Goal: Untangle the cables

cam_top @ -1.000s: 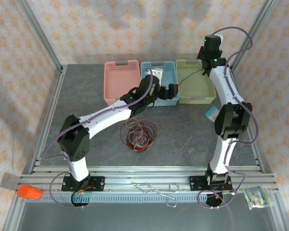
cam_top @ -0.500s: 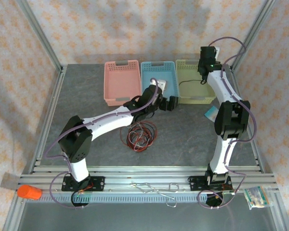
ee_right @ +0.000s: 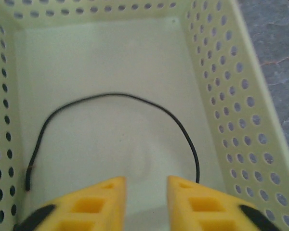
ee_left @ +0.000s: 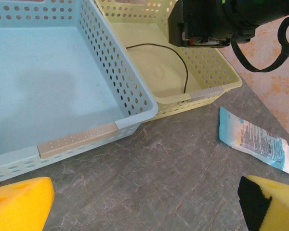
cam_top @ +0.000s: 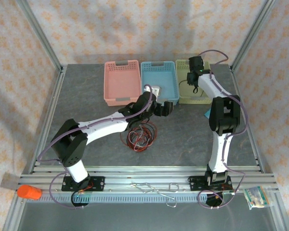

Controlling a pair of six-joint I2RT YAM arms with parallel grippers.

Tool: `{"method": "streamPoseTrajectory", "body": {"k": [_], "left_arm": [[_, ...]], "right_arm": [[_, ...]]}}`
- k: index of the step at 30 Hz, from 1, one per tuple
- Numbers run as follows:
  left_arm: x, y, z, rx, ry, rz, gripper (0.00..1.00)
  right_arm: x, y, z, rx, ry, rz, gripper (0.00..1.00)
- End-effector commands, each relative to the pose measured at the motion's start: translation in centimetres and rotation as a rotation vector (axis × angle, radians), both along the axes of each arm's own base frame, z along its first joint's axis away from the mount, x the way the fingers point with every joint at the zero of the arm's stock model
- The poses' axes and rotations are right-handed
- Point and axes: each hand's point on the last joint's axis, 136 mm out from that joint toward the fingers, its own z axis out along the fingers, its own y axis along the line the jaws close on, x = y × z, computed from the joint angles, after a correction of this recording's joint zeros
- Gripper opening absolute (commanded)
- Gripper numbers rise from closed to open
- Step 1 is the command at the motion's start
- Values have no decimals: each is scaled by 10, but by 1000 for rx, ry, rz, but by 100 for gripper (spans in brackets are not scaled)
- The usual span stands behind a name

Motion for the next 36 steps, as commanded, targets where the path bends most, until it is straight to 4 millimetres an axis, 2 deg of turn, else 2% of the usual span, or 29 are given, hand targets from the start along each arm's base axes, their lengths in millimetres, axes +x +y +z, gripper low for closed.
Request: {"method": "streamPoseTrajectory", "body": {"k": [1,7,10,13,20,25,30,36], "left_arm": [[-3,8,11,-18,-20,28,100],[-10,22,16,4,-22,66,99],[-19,30,21,16,-29,80,100],[-32,37,23,22,-29,86,99],[-67,59,13,4,4,103,99],[-87,79,-8,10,56,127,99],[-105,102,-29,21,113,181,99],[-119,122,-53,53,184,226,94]], "right_arm": [[4,10,21,58,-24,21,35],[-10,17,55,127,-106,10,36],[-29,23,65,159,-147,3,35],[-55,32,67,187,-166,-4,34],[-127,58,55,284,-192,-19,30],[-175,79,45,338,-212,-9,30],[-222,99,28,400,-189,13,29],[-261,124,10,461,-125,54,28]]}}
